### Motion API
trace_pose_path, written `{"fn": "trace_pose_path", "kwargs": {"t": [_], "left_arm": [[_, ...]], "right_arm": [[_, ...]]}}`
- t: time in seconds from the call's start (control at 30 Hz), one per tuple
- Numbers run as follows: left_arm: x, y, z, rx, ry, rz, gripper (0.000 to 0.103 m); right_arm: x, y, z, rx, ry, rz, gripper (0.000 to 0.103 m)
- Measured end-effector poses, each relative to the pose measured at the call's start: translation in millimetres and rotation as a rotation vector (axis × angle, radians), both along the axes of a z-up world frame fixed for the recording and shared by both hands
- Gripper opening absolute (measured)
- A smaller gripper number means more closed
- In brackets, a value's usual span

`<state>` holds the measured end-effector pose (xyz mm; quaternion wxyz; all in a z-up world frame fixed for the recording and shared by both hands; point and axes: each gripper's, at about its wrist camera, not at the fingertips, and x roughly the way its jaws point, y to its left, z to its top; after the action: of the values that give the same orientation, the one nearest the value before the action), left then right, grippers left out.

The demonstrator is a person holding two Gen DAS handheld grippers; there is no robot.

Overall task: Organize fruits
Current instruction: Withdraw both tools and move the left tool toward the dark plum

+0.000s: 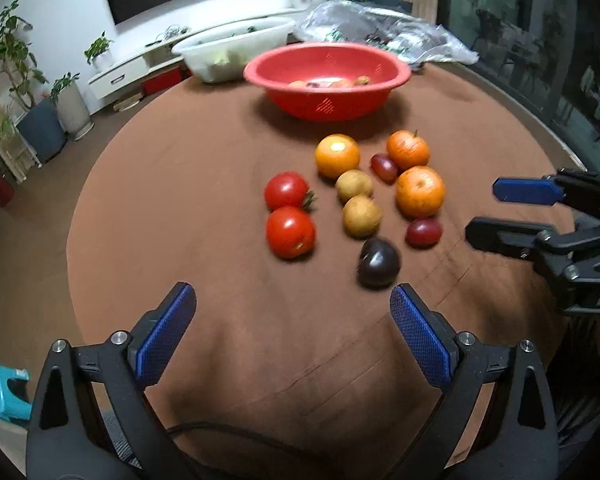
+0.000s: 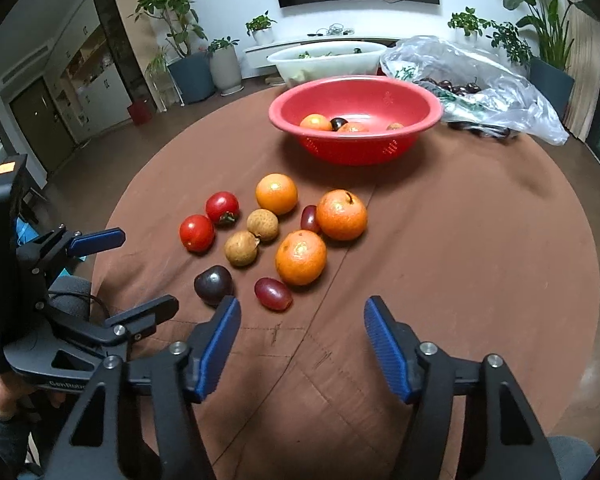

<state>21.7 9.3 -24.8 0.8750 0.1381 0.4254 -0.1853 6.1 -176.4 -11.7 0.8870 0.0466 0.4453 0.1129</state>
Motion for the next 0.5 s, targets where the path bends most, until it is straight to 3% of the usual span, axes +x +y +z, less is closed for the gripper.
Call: {"fn": "trace_pose_path", "kwargs": {"t": [0.23, 0.4, 0.5], "left_arm": [[18.4, -28.1, -3.9, -0.006, 0.022, -0.049, 0.096], [30.3, -39.5, -11.2, 0.003, 0.065, -0.076, 0.07], [33.0, -45.5, -12.9, 0.007, 0.066, -0.085, 0.07]], "right_arm": [[-8.3, -10.2, -1.3, 0.007, 0.001, -0.032, 0.065], [-9.3, -12.9, -4.2, 0.018, 0.006, -0.033, 0.063], [-9.4, -13.1, -5.2, 0.022, 0.007, -0.03, 0.063]]}}
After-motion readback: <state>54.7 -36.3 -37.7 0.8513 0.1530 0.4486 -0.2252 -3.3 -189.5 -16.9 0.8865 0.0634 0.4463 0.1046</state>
